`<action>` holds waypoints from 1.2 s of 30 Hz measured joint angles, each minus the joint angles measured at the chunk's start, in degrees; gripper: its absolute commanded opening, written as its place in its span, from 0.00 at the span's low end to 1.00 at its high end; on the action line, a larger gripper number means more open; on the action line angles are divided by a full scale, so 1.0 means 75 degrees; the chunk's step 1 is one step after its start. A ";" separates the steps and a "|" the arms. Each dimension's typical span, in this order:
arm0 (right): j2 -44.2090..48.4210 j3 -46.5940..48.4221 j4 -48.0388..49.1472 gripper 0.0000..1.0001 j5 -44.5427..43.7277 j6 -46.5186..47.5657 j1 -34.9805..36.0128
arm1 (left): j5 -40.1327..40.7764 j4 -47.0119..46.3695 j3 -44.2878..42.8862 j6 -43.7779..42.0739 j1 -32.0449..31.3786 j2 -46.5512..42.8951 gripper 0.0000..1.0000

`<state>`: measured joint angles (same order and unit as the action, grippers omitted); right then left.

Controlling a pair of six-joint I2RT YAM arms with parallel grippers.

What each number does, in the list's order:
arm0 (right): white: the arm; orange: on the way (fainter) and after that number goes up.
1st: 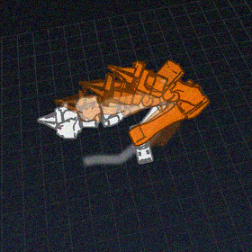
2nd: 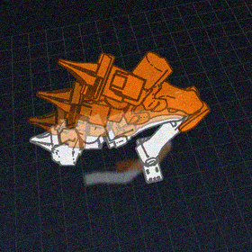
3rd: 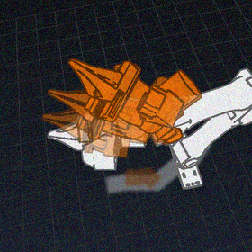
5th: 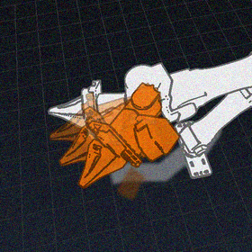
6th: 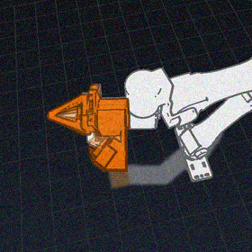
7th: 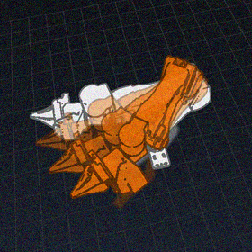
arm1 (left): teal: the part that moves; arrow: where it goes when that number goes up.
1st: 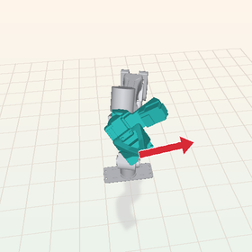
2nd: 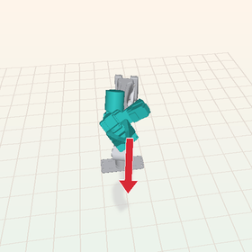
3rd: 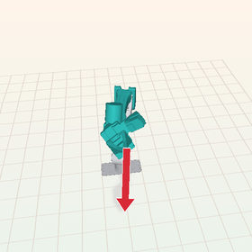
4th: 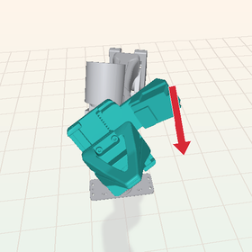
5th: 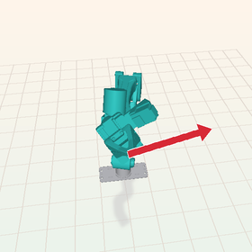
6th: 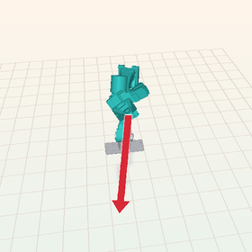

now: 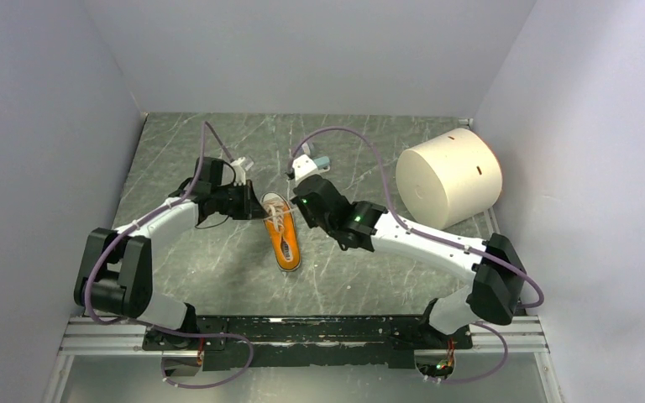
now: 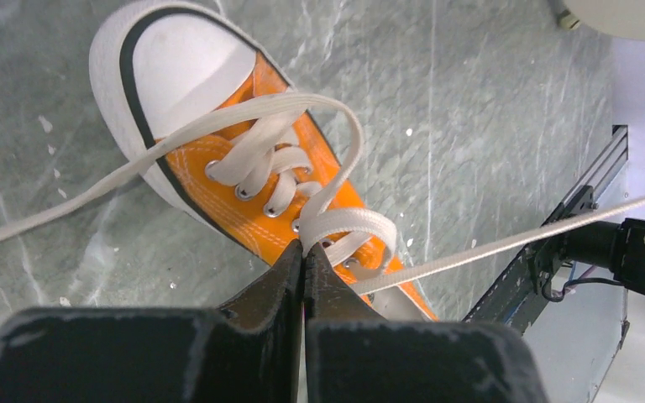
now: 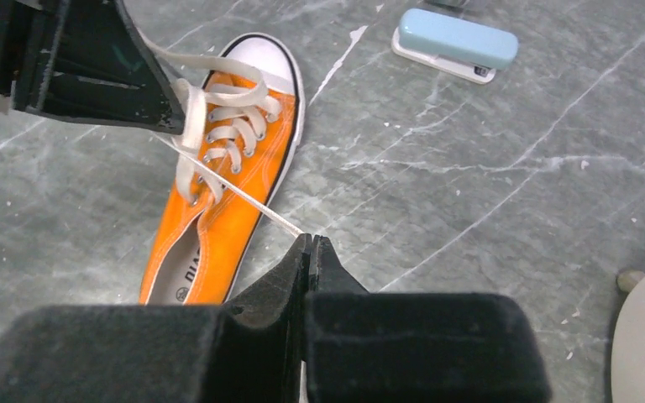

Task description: Tie the shoes

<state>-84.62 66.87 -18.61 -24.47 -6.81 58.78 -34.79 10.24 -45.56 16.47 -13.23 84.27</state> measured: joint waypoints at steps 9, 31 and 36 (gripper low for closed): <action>-0.0099 -0.0204 0.1032 0.00 0.0985 -0.0233 -0.1075 | -0.0064 0.0166 -0.0335 -0.0032 0.0003 -0.0181 0.05; -0.1046 -0.0790 0.3395 0.00 0.4899 -0.2734 -0.2570 | -0.1609 -0.0781 -0.0335 0.0612 0.0009 0.0484 0.05; -0.1370 -0.1116 0.3946 0.00 0.5117 -0.3448 -0.2771 | -0.1999 -0.1067 -0.0335 0.0825 0.0009 0.0583 0.05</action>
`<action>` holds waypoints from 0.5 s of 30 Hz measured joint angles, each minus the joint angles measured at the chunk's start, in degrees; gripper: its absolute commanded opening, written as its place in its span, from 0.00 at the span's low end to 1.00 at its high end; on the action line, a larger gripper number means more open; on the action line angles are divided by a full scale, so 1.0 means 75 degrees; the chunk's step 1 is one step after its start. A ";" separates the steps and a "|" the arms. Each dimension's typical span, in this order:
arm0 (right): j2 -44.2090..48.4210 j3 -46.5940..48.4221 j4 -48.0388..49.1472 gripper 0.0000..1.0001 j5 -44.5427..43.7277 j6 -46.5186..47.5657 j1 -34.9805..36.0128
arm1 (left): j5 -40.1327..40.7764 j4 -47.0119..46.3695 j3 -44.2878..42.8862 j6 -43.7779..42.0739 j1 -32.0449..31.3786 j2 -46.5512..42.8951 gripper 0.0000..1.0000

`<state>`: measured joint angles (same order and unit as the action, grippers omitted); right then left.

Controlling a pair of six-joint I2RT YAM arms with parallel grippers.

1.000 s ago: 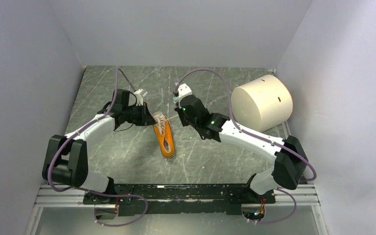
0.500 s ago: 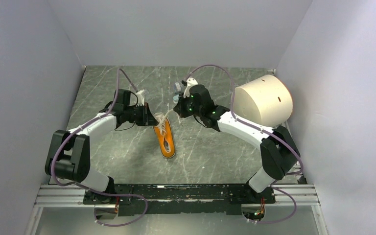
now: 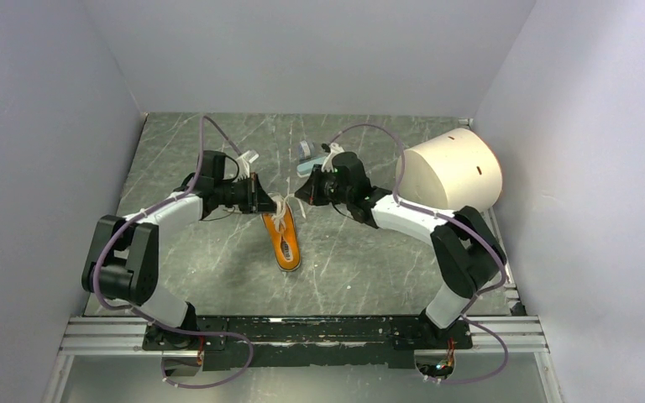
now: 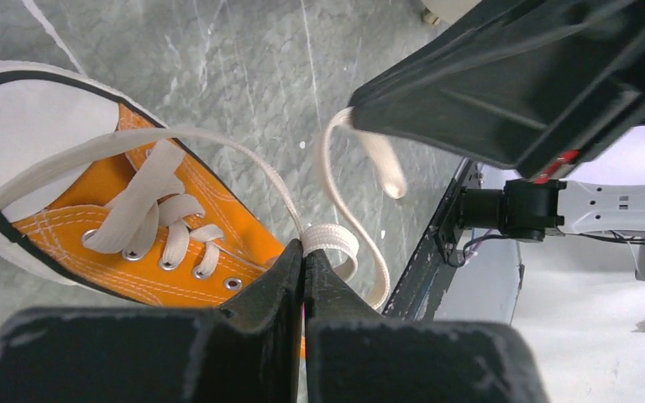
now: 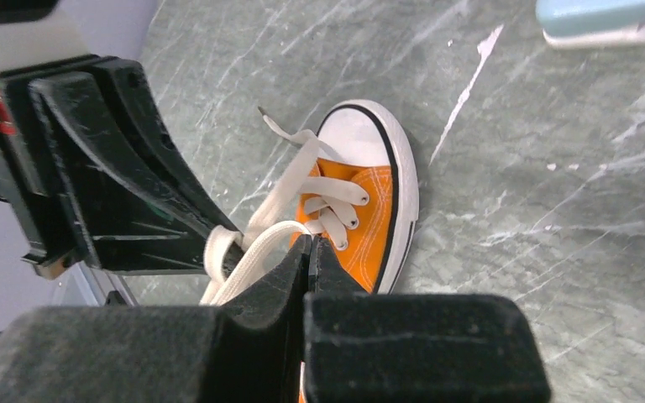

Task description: Tie the shoes

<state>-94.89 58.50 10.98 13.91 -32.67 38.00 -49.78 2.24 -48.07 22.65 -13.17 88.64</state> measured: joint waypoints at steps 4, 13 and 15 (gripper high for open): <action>-0.0280 -0.0417 0.0644 0.00 0.0128 -0.0577 -0.0038 | -0.0192 -0.0108 0.0000 0.0076 0.0000 0.0111 0.05; -0.1096 -0.0463 0.1818 0.00 0.0134 -0.1932 -0.0047 | -0.0458 -0.0510 0.0000 0.0440 0.0000 0.0219 0.05; -0.1227 -0.0463 0.1999 0.00 0.0035 -0.2171 -0.0047 | -0.0458 -0.0539 0.0000 0.0446 0.0000 0.0219 0.05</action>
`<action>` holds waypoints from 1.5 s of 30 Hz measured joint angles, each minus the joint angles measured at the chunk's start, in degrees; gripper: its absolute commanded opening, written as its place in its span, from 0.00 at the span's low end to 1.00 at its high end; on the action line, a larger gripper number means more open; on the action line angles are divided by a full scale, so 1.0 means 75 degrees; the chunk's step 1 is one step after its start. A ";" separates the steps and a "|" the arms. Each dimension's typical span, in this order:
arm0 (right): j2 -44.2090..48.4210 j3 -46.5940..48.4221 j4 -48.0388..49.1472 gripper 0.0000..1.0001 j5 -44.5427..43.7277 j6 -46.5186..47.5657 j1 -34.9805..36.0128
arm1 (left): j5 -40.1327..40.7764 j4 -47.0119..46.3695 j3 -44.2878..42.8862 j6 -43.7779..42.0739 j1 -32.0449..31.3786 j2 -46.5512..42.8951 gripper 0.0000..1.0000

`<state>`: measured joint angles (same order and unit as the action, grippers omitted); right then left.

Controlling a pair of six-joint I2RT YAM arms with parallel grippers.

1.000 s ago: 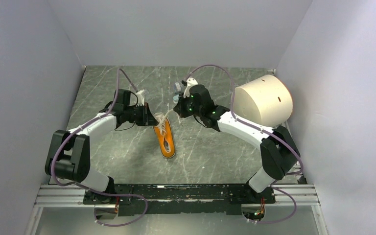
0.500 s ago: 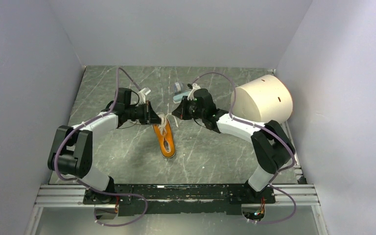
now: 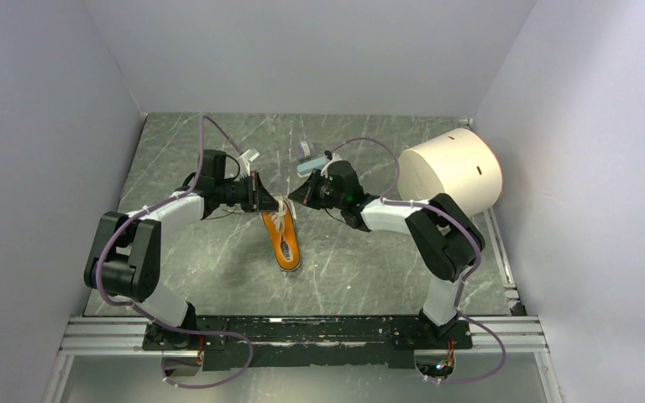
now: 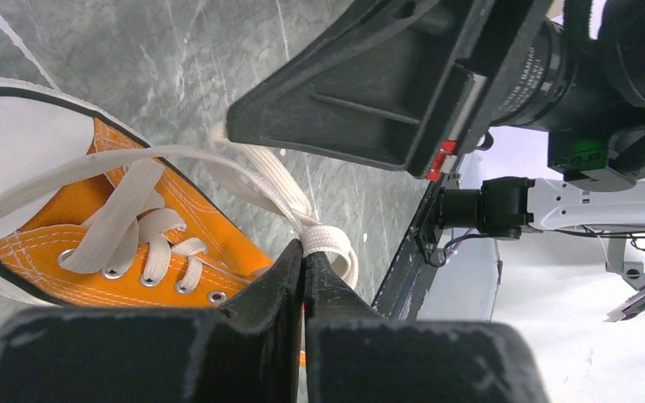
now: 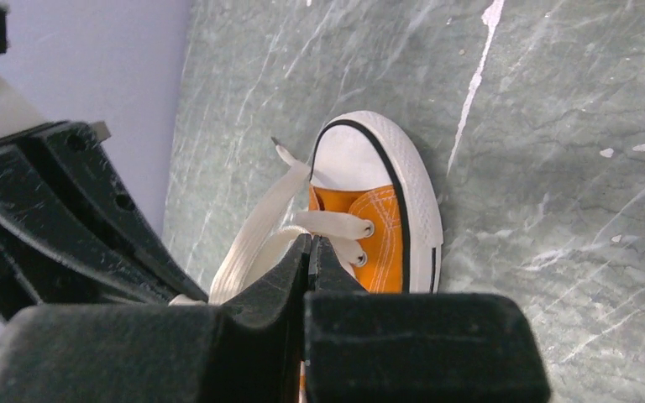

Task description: Tie the shoes

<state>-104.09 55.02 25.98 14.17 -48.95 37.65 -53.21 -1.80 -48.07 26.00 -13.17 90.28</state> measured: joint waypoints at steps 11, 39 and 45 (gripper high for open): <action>-0.0530 0.0402 -0.0618 0.00 -0.0417 -0.0079 0.0032 | 0.0035 0.0102 0.0000 -0.0093 -0.0015 0.0003 0.05; 0.1539 -0.0650 -0.5654 0.52 -0.0868 0.4940 0.0804 | 0.0353 0.0323 -0.0015 -0.0277 -0.0023 0.0230 0.05; 0.1011 -0.0204 -0.5642 0.49 -0.1227 0.5339 0.1311 | 0.0358 0.0329 -0.0012 -0.0219 -0.0029 0.0230 0.05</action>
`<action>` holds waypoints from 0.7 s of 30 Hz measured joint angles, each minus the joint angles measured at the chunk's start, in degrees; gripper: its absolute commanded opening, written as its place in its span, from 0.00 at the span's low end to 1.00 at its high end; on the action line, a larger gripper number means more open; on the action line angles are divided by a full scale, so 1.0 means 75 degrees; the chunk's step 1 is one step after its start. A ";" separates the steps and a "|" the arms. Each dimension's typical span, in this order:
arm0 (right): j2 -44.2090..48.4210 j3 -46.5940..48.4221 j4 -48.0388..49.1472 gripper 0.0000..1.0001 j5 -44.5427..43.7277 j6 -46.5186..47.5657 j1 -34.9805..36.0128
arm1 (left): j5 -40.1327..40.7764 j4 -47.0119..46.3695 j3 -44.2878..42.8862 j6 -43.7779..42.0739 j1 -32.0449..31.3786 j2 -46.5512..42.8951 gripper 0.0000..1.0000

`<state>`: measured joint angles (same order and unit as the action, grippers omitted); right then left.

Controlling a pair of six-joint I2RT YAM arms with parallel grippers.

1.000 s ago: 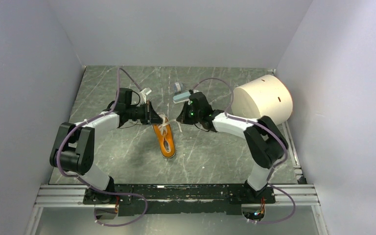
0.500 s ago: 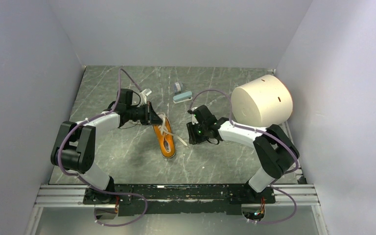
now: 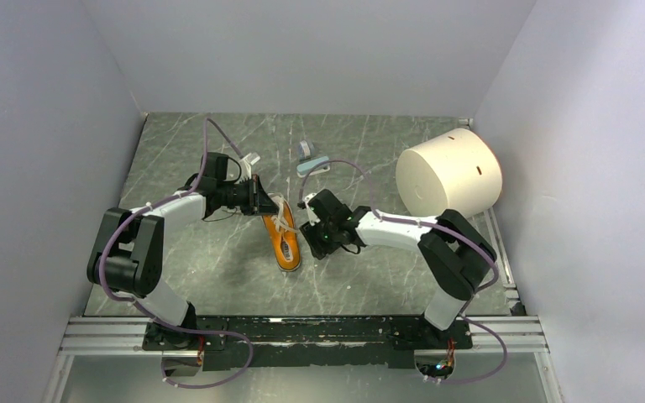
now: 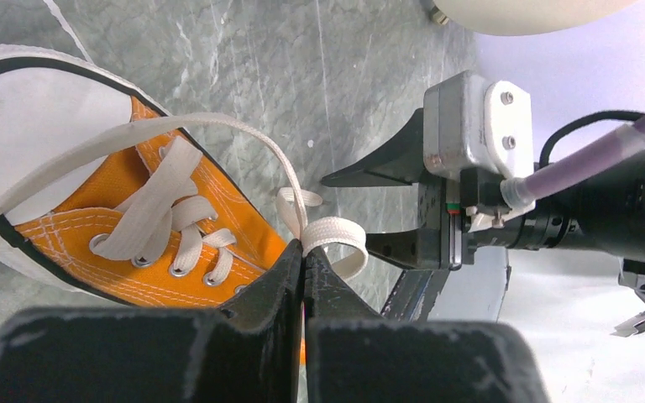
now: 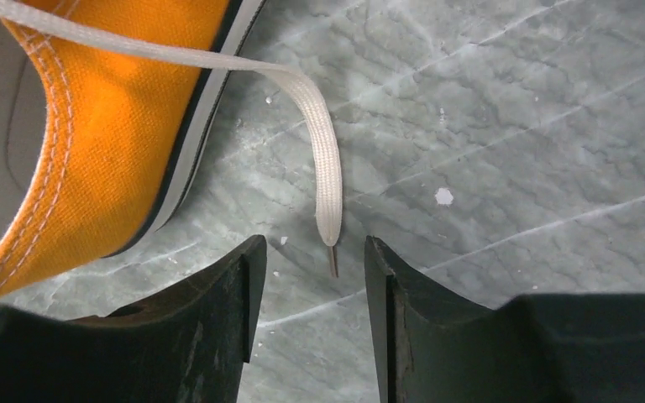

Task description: Tie the shoes

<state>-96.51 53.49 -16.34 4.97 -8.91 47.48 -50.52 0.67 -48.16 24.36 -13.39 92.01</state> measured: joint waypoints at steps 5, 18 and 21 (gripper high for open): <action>-0.0259 0.0181 0.0166 0.21 -0.0565 0.0029 0.0175 | -0.0006 -0.0050 0.0000 0.0070 -0.0050 0.0000 0.05; -0.0318 0.0157 0.1626 0.00 0.0775 -0.1244 -0.0921 | -0.0201 -0.0344 0.0003 0.0283 -0.0073 0.0000 0.05; -0.0408 0.0189 0.2375 0.00 0.1620 -0.2040 -0.1638 | -0.0265 -0.0385 0.0003 0.0312 -0.0076 0.0000 0.05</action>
<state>-99.57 54.92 1.48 17.12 -24.21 35.20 -52.51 -2.22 -48.14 26.70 -13.96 92.01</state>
